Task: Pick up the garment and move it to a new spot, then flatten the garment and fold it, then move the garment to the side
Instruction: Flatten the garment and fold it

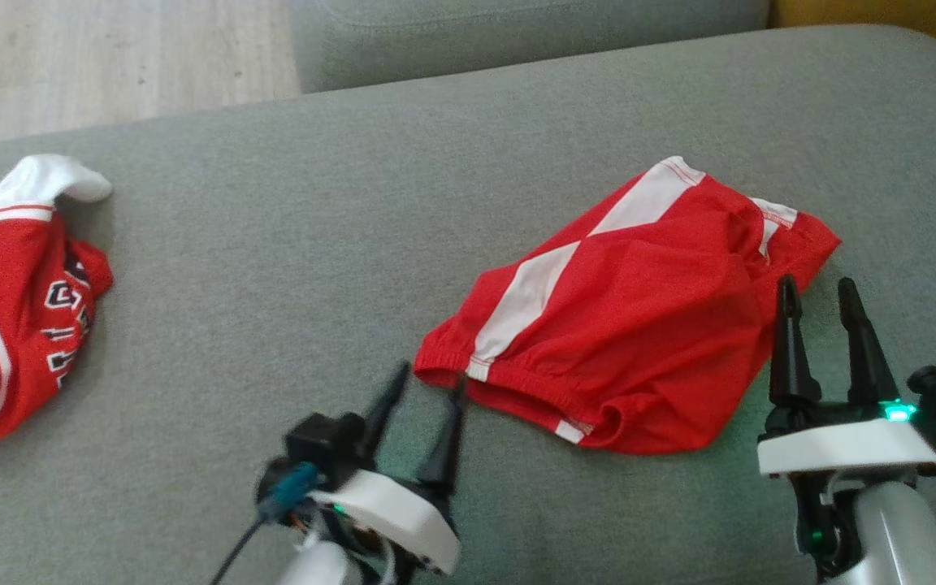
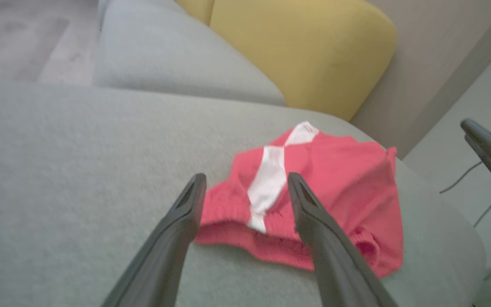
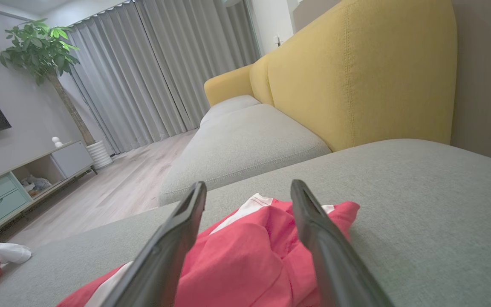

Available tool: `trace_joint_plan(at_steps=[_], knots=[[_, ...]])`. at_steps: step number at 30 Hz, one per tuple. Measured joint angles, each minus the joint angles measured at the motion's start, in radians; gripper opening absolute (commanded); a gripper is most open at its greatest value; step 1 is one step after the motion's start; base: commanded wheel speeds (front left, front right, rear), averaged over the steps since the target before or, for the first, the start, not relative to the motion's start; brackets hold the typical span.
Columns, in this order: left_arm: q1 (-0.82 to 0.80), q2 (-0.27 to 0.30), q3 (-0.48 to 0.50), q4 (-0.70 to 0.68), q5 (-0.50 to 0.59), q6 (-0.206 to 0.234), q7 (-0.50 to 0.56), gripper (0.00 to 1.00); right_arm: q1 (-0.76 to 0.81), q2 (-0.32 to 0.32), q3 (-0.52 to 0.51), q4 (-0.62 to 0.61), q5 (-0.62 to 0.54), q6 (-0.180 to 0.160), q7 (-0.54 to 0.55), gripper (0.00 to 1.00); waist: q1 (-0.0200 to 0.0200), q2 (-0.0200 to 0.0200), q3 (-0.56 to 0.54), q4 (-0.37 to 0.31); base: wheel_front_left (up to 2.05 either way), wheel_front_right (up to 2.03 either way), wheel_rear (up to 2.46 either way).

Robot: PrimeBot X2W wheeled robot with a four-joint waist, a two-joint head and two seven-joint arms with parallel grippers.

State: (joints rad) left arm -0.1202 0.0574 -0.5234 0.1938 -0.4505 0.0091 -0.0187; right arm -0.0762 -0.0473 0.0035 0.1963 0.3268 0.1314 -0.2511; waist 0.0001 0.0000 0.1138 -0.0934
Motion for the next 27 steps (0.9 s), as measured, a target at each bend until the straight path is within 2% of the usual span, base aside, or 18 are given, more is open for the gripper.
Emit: trace_joint_plan(at_steps=[4, 7, 10, 14, 26, 27], knots=[[-0.005, -0.001, -0.074, 0.030, -0.058, 0.036, 0.056, 1.00, -0.021, 0.000, 0.022, 0.000, 0.008, 0.000, 0.000, 1.00, 0.0000, 0.0000, 0.016, -0.021, 0.00, 0.00, 0.00], [-0.026, -0.001, -0.095, 0.052, -0.159, 0.072, 0.077, 1.00, -0.037, 0.001, 0.027, 0.000, 0.015, 0.000, 0.000, 1.00, 0.0000, 0.0000, 0.027, -0.040, 0.00, 0.00, 0.00], [-0.063, 0.000, -0.108, 0.091, -0.196, 0.107, 0.080, 1.00, -0.039, 0.001, 0.030, 0.000, 0.016, 0.000, 0.000, 1.00, 0.0000, 0.0000, 0.037, -0.060, 0.00, 0.00, 0.00], [-0.111, 0.000, -0.123, 0.125, -0.255, 0.115, 0.070, 1.00, -0.039, 0.001, 0.031, -0.001, 0.016, 0.000, 0.000, 1.00, 0.0000, 0.0000, 0.052, -0.084, 0.00, 0.00, 0.00], [-0.207, -0.001, -0.130, 0.216, -0.292, 0.123, -0.003, 1.00, -0.062, 0.001, 0.031, -0.012, 0.025, 0.000, 0.000, 1.00, 0.0000, 0.0000, 0.098, -0.122, 0.00, 0.00, 0.00], [-0.213, -0.001, -0.126, 0.218, -0.298, 0.123, -0.017, 0.53, -0.062, 0.001, 0.031, -0.012, 0.025, 0.000, 0.000, 1.00, 0.0000, 0.0000, 0.099, -0.123, 0.00, 0.00, 0.00]])
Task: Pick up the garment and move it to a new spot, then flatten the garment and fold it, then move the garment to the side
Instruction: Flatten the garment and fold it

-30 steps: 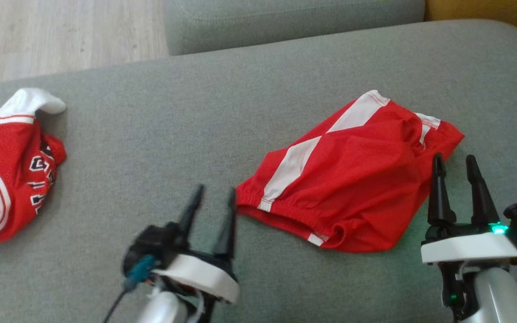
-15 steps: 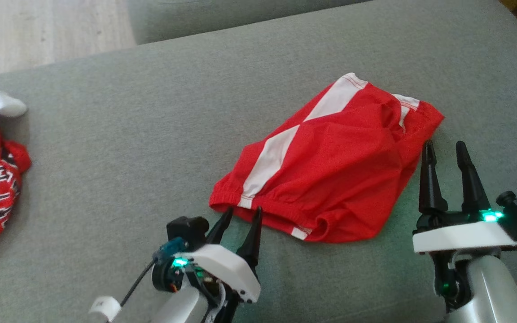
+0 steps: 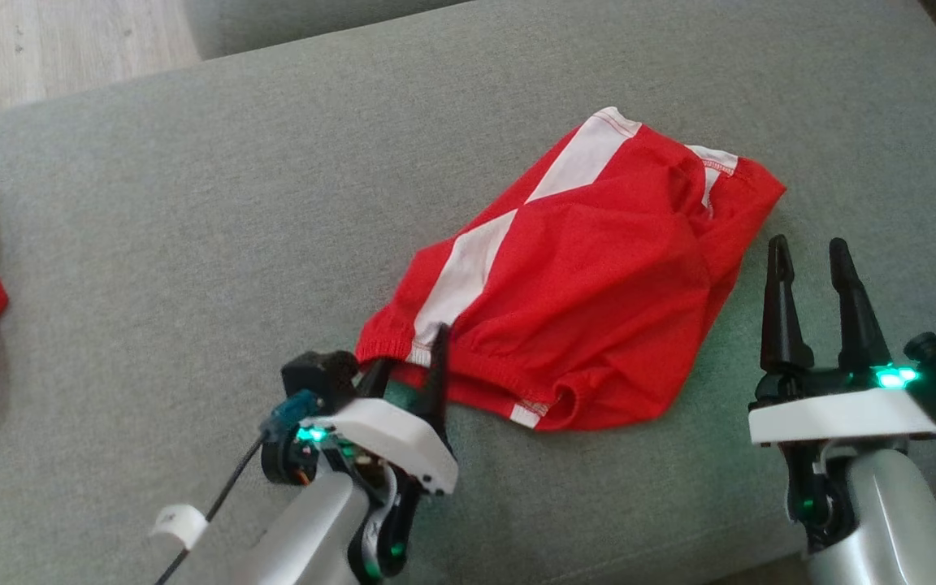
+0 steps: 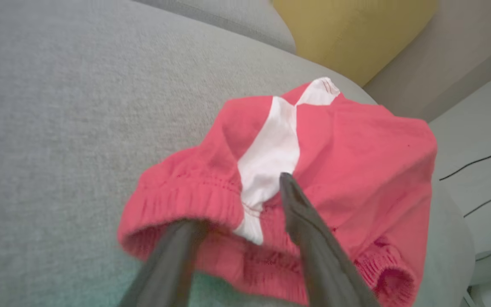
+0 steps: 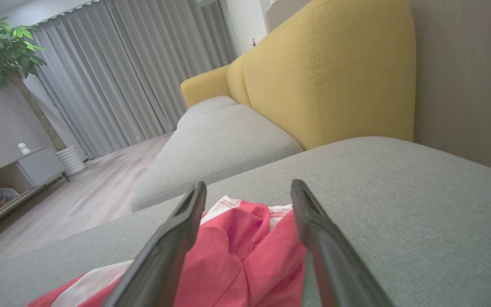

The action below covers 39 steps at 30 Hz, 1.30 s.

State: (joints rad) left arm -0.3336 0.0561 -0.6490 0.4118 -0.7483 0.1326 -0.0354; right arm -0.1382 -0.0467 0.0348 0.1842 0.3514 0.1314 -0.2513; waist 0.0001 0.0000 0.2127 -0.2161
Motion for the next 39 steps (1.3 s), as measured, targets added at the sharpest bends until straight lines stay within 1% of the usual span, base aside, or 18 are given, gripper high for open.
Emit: trace_joint_plan(at_steps=[1, 6, 8, 11, 15, 19, 21, 25, 28, 31, 33, 35, 37, 39], knots=[[-0.005, 0.000, 0.003, 0.002, -0.001, 0.000, -0.011, 0.00, 0.000, 0.000, 0.000, 0.000, 0.000, 0.000, 0.000, 1.00, 0.0000, 0.0000, 0.000, -0.001, 0.00, 0.00, 0.00], [-0.032, 0.007, 0.010, 0.002, 0.013, -0.001, -0.049, 0.00, 0.000, 0.000, 0.000, 0.003, 0.001, 0.000, 0.000, 1.00, 0.0000, 0.0000, -0.006, -0.005, 0.00, 0.00, 0.00], [-0.058, 0.028, 0.009, 0.000, 0.036, -0.003, -0.054, 0.00, 0.000, 0.000, 0.005, 0.004, 0.003, 0.000, 0.000, 1.00, -0.0001, 0.0000, -0.014, -0.009, 0.00, 0.00, 0.00], [-0.128, 0.080, 0.005, -0.006, 0.085, -0.015, -0.052, 0.00, -0.002, 0.000, 0.014, 0.008, 0.023, 0.000, 0.000, 1.00, -0.0001, 0.0000, -0.027, -0.021, 0.00, 0.00, 0.00], [-0.281, 0.153, 0.001, -0.024, 0.146, -0.054, -0.016, 0.00, -0.015, 0.000, 0.033, 0.012, 0.048, 0.000, -0.001, 1.00, -0.0001, 0.0000, -0.043, -0.046, 0.00, 0.00, 0.00], [-0.455, 0.193, -0.027, -0.026, 0.224, -0.105, 0.002, 0.00, -0.020, 0.000, 0.058, 0.016, 0.071, 0.000, -0.001, 1.00, -0.0001, 0.0000, -0.056, -0.076, 0.00, 0.00, 0.00], [-0.533, 0.194, -0.033, -0.025, 0.260, -0.125, -0.016, 0.00, -0.020, 0.000, 0.065, 0.020, 0.081, 0.000, -0.002, 1.00, 0.0000, 0.0000, -0.063, -0.088, 0.00, 0.00, 0.00], [-0.665, 0.188, -0.035, -0.021, 0.312, -0.152, -0.097, 0.00, -0.020, 0.000, 0.079, 0.021, 0.097, 0.000, -0.004, 1.00, -0.0001, 0.0000, -0.078, -0.102, 0.00, 0.00, 0.00], [-0.715, 0.178, -0.052, -0.034, 0.337, -0.178, -0.149, 0.00, -0.016, -0.001, 0.075, 0.021, 0.100, 0.000, -0.004, 1.00, -0.0002, 0.0000, -0.084, -0.095, 0.00, 0.00, 0.00], [-0.694, 0.174, -0.114, -0.059, 0.355, -0.205, -0.161, 0.00, -0.015, -0.001, 0.071, 0.021, 0.106, 0.000, -0.004, 1.00, -0.0001, 0.0000, -0.086, -0.077, 0.00, 0.00, 0.00], [-0.636, 0.178, -0.163, -0.086, 0.355, -0.222, -0.160, 0.00, -0.015, -0.001, 0.063, 0.021, 0.106, 0.000, -0.004, 1.00, -0.0002, 0.0000, -0.087, -0.062, 0.00, 0.00, 0.00], [-0.544, 0.188, -0.229, -0.113, 0.352, -0.234, -0.139, 0.00, -0.014, -0.001, 0.055, 0.021, 0.106, 0.000, -0.004, 1.00, -0.0001, 0.0000, -0.086, -0.044, 0.00, 0.00, 0.00], [-0.435, 0.213, -0.321, -0.138, 0.352, -0.246, -0.108, 0.00, -0.014, -0.001, 0.051, 0.022, 0.106, 0.000, -0.004, 1.00, -0.0001, 0.0000, -0.085, -0.023, 0.00, 0.00, 0.00], [-0.328, 0.244, -0.390, -0.160, 0.349, -0.249, -0.085, 0.00, -0.014, -0.001, 0.051, 0.025, 0.106, 0.000, -0.004, 1.00, -0.0001, 0.0000, -0.083, -0.003, 0.00, 0.00, 0.00]])
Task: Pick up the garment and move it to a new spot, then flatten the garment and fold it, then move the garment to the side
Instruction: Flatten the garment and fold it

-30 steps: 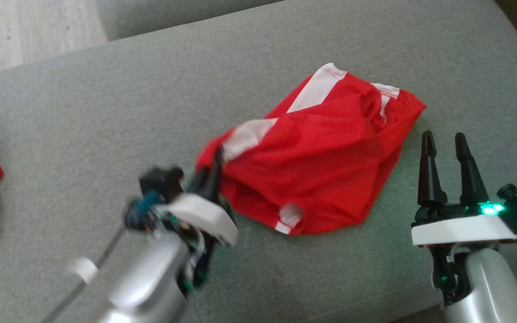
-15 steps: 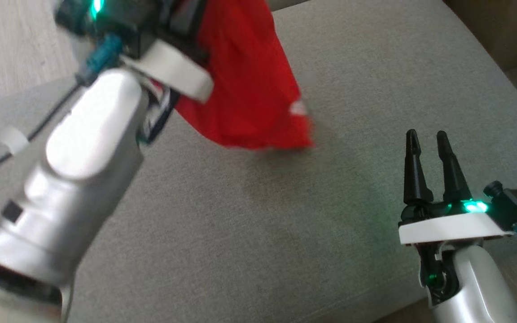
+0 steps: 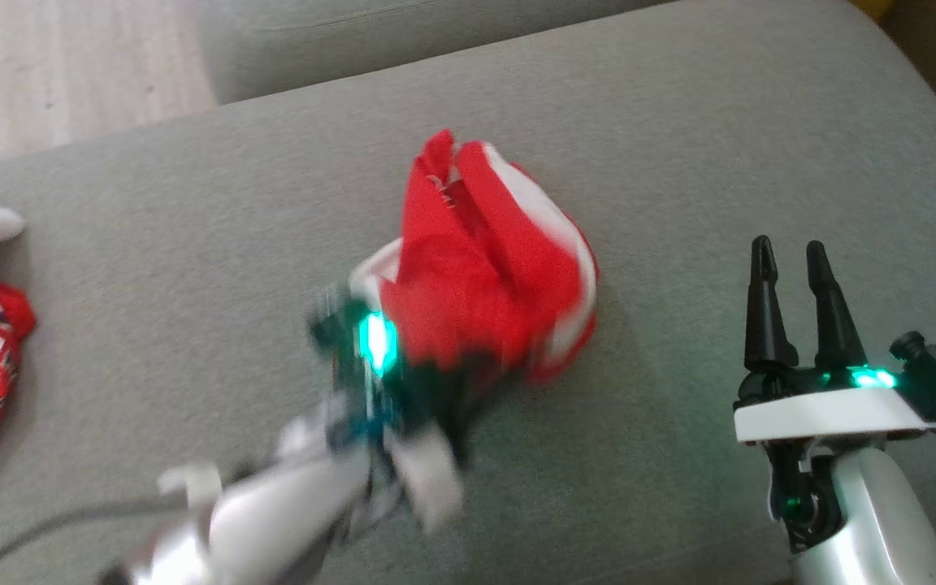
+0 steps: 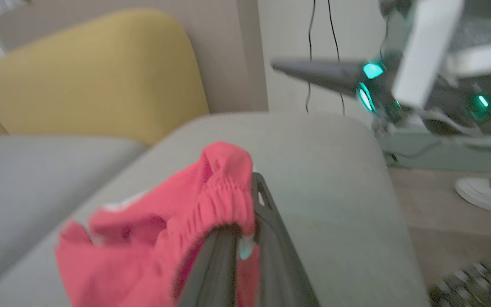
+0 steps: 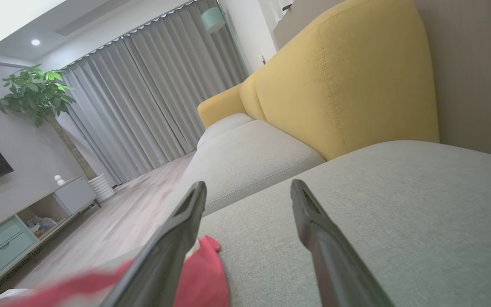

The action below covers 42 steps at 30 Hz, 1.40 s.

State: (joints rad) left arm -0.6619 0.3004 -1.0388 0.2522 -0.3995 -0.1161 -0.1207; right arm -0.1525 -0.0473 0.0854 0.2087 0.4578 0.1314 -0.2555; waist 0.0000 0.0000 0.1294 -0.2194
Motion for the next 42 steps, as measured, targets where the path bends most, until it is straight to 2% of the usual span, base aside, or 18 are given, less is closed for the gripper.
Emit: trace_joint_plan(at_steps=[4, 8, 9, 10, 19, 27, 32, 34, 37, 42], knots=[[0.127, 0.069, -0.100, -0.033, -0.022, -0.008, 0.048, 0.00, 0.000, 0.000, -0.011, 0.011, -0.001, 0.000, 0.000, 1.00, 0.0000, 0.0000, 0.000, 0.041, 0.00, 0.00, 0.00], [0.166, 0.096, -0.134, -0.050, -0.043, -0.007, 0.081, 0.00, -0.001, 0.000, -0.019, 0.022, -0.006, 0.000, 0.000, 1.00, 0.0000, 0.0000, -0.004, 0.080, 0.00, 0.00, 0.00], [0.172, 0.099, -0.136, -0.049, -0.045, -0.006, 0.087, 0.33, -0.001, 0.000, -0.023, 0.025, -0.010, 0.000, 0.000, 1.00, 0.0000, 0.0000, -0.006, 0.090, 0.00, 0.00, 0.00], [0.178, 0.101, -0.135, -0.048, -0.051, 0.000, 0.090, 1.00, -0.001, 0.000, -0.026, 0.027, -0.011, 0.000, 0.000, 1.00, 0.0000, 0.0000, -0.008, 0.099, 0.00, 0.00, 0.00], [0.240, 0.109, -0.081, -0.052, -0.119, 0.083, 0.070, 1.00, 0.000, 0.000, -0.041, 0.022, -0.035, 0.000, 0.000, 1.00, -0.0001, 0.0000, -0.044, 0.165, 0.00, 0.00, 0.00], [0.309, 0.140, 0.137, -0.148, -0.249, 0.253, -0.065, 1.00, 0.002, 0.000, -0.061, -0.035, -0.063, 0.000, 0.000, 1.00, 0.0000, 0.0000, -0.072, 0.215, 0.00, 0.00, 0.00], [0.414, 0.115, 0.285, -0.223, -0.313, 0.347, -0.126, 1.00, 0.028, 0.000, -0.067, -0.049, -0.063, 0.000, 0.000, 1.00, -0.0001, 0.0000, -0.084, 0.226, 0.00, 0.00, 0.00], [0.459, 0.093, 0.329, -0.235, -0.314, 0.362, -0.129, 1.00, 0.046, 0.000, -0.065, -0.049, -0.063, 0.000, 0.000, 1.00, -0.0001, 0.0000, -0.082, 0.225, 0.00, 0.00, 0.00], [0.497, 0.063, 0.369, -0.246, -0.284, 0.362, -0.129, 1.00, 0.060, 0.000, -0.059, -0.050, -0.063, 0.000, 0.000, 1.00, 0.0000, 0.0000, -0.075, 0.217, 0.00, 0.00, 0.00], [0.475, 0.059, 0.387, -0.220, -0.233, 0.309, -0.130, 1.00, 0.057, 0.000, -0.045, -0.056, -0.065, 0.000, 0.000, 1.00, 0.0000, 0.0000, -0.054, 0.185, 0.00, 0.00, 0.00]])
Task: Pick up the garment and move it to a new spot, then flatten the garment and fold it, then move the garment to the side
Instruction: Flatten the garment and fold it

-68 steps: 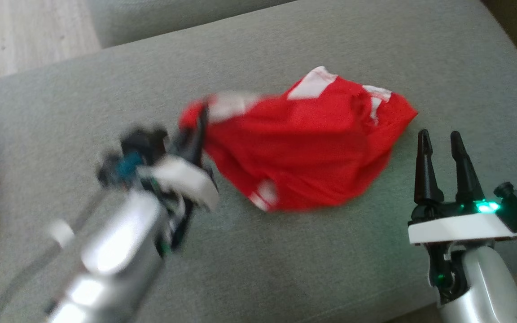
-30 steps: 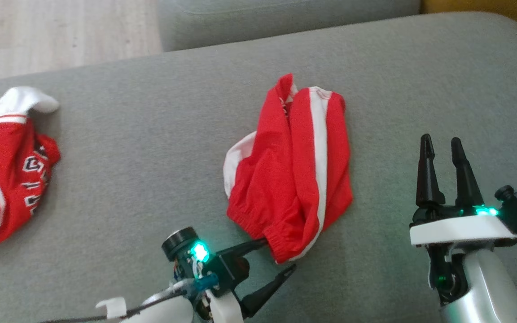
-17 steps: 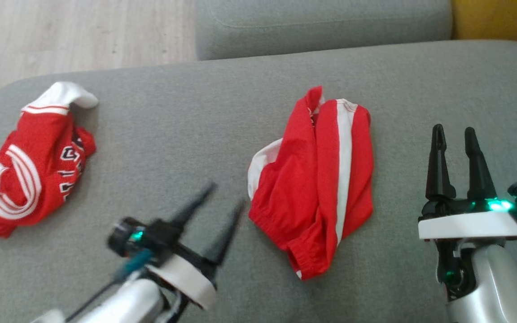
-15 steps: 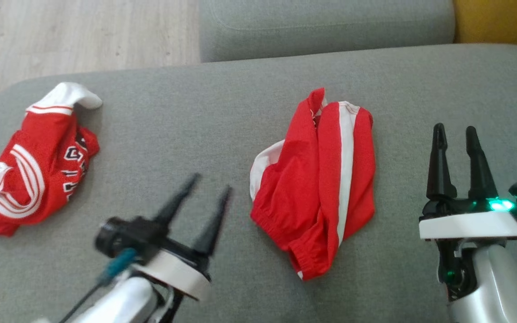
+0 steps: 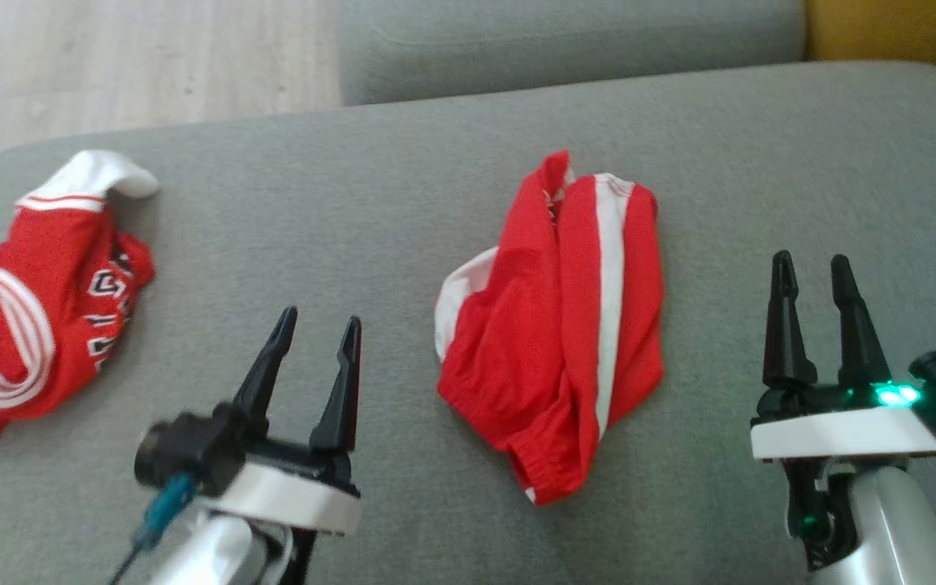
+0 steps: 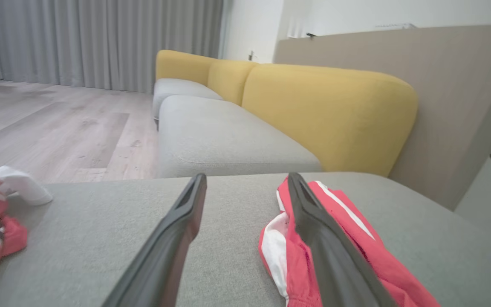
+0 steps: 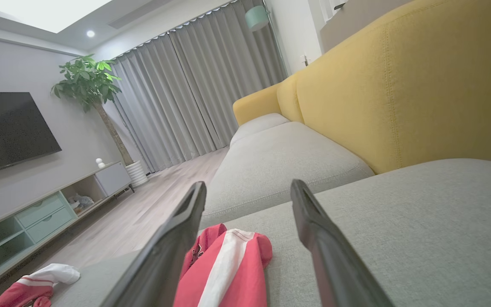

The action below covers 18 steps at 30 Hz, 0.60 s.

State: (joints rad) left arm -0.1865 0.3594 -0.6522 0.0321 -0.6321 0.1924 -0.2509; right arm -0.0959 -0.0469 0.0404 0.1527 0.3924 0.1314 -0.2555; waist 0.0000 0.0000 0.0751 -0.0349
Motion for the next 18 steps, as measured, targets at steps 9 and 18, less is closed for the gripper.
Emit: trace_joint_plan(at_steps=[9, 18], knots=[[-0.375, 0.058, -0.045, 0.190, -0.014, -0.200, 0.293, 1.00, -0.066, 0.000, 0.047, -0.013, 0.012, 0.000, 0.000, 1.00, 0.0001, 0.0000, 0.077, -0.094, 0.00, 0.00, 0.00], [-0.615, 0.063, -0.139, 0.417, -0.127, -0.313, 0.653, 1.00, -0.117, -0.001, 0.093, -0.029, 0.069, 0.000, 0.000, 1.00, 0.0002, 0.0000, 0.172, -0.216, 0.00, 0.00, 0.00]])
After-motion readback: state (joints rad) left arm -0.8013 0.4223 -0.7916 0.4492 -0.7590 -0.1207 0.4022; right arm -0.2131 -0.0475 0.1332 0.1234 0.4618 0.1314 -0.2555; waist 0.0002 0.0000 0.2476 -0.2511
